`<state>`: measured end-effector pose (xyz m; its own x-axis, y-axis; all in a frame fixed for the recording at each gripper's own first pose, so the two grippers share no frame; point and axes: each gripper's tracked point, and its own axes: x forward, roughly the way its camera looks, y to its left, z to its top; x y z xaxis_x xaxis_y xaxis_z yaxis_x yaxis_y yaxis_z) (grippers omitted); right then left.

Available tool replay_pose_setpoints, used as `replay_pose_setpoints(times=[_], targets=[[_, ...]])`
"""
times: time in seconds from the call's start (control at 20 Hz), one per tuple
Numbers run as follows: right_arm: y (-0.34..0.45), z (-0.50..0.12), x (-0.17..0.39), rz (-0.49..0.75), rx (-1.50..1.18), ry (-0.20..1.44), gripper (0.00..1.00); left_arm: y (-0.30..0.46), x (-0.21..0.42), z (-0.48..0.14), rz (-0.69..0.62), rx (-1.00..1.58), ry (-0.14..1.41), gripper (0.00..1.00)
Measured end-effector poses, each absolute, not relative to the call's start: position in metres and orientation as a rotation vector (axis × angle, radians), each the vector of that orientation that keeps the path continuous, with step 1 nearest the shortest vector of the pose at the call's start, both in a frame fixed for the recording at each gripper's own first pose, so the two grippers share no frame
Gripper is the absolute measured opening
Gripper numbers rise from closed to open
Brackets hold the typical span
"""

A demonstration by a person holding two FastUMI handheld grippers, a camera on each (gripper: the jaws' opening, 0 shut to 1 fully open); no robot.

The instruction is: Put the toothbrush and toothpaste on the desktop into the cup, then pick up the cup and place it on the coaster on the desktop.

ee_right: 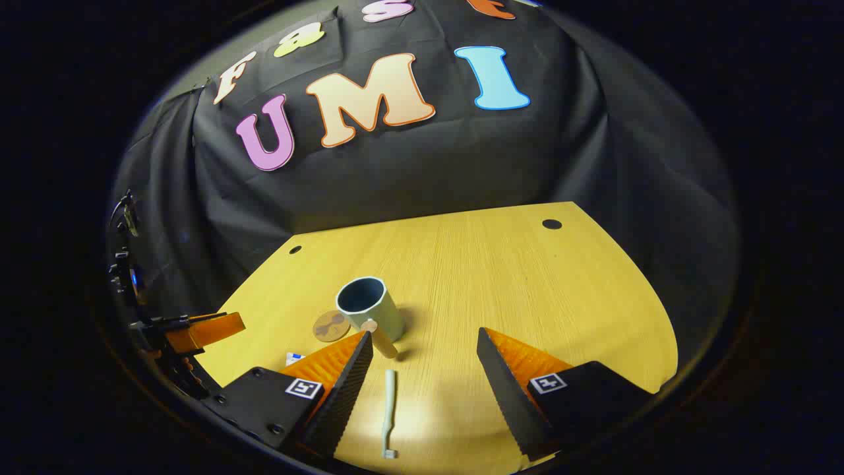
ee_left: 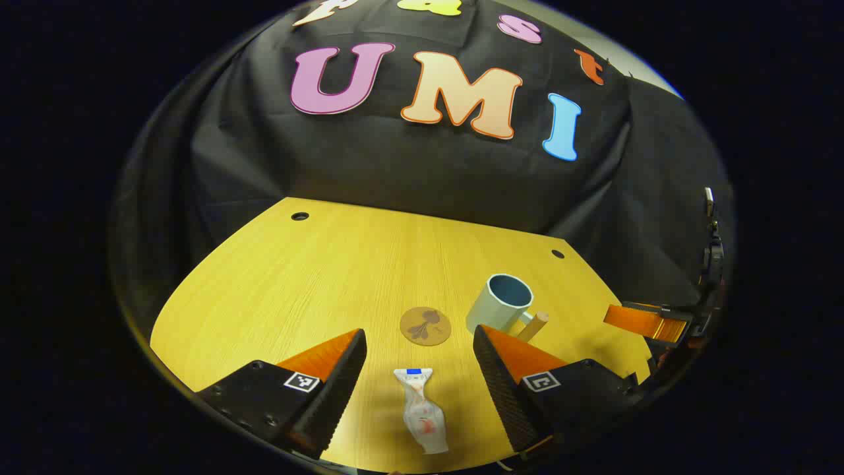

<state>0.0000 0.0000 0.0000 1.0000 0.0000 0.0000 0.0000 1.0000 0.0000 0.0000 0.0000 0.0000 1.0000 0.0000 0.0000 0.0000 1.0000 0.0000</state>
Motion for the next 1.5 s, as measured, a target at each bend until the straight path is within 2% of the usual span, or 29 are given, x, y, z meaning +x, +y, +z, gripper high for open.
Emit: replay_pose_setpoints(times=[0.15, 0.2, 0.25, 0.3, 0.35, 0.75, 0.8, 0.85, 0.9, 0.95, 1.15, 1.2, 1.25, 1.3, 1.35, 1.45, 1.5], targets=[[0.009, -0.010, 0.002, -0.008, 0.004, 0.031, 0.98, 0.008, 0.004, 0.000, -0.014, -0.024, 0.003, 0.95], [0.008, -0.012, 0.002, -0.018, -0.002, 0.039, 0.94, 0.010, 0.005, -0.002, -0.019, -0.044, 0.015, 0.95], [0.009, -0.015, 0.002, -0.027, -0.005, 0.047, 0.98, 0.013, 0.005, -0.006, -0.019, -0.059, 0.030, 0.95], [0.011, -0.016, 0.001, -0.031, -0.004, 0.055, 0.94, 0.018, 0.005, -0.008, -0.012, -0.067, 0.038, 0.95], [0.013, -0.019, 0.000, -0.030, -0.005, 0.061, 0.98, 0.023, 0.006, -0.008, -0.004, -0.073, 0.037, 0.95], [0.014, -0.031, 0.005, -0.058, -0.039, 0.121, 0.98, 0.050, 0.002, -0.014, 0.021, -0.085, 0.053, 0.95], [0.016, -0.031, 0.006, -0.057, -0.042, 0.131, 0.94, 0.053, 0.002, -0.014, 0.025, -0.093, 0.054, 0.95], [0.016, -0.033, 0.008, -0.055, -0.044, 0.143, 0.94, 0.055, 0.002, -0.015, 0.029, -0.102, 0.054, 0.95], [0.017, -0.035, 0.010, -0.053, -0.047, 0.159, 0.98, 0.057, 0.002, -0.016, 0.032, -0.111, 0.054, 0.95], [0.018, -0.038, 0.012, -0.050, -0.054, 0.176, 0.94, 0.059, 0.002, -0.018, 0.035, -0.118, 0.055, 0.95], [0.022, -0.054, 0.023, -0.049, -0.098, 0.265, 0.94, 0.077, 0.000, -0.026, 0.070, -0.131, 0.064, 0.96], [0.025, -0.057, 0.026, -0.045, -0.105, 0.289, 0.98, 0.082, -0.001, -0.028, 0.081, -0.136, 0.066, 0.95], [0.028, -0.062, 0.031, -0.039, -0.114, 0.312, 0.98, 0.086, -0.002, -0.030, 0.089, -0.140, 0.069, 0.95], [0.031, -0.065, 0.034, -0.037, -0.126, 0.336, 0.94, 0.091, -0.002, -0.034, 0.099, -0.147, 0.074, 0.95], [0.032, -0.070, 0.038, -0.035, -0.140, 0.359, 0.98, 0.096, -0.002, -0.036, 0.108, -0.152, 0.077, 0.95], [0.036, -0.077, 0.047, -0.035, -0.163, 0.396, 0.99, 0.107, -0.006, -0.041, 0.125, -0.159, 0.081, 0.96], [0.039, -0.078, 0.050, -0.034, -0.167, 0.415, 0.94, 0.114, -0.007, -0.044, 0.137, -0.161, 0.083, 0.95]])
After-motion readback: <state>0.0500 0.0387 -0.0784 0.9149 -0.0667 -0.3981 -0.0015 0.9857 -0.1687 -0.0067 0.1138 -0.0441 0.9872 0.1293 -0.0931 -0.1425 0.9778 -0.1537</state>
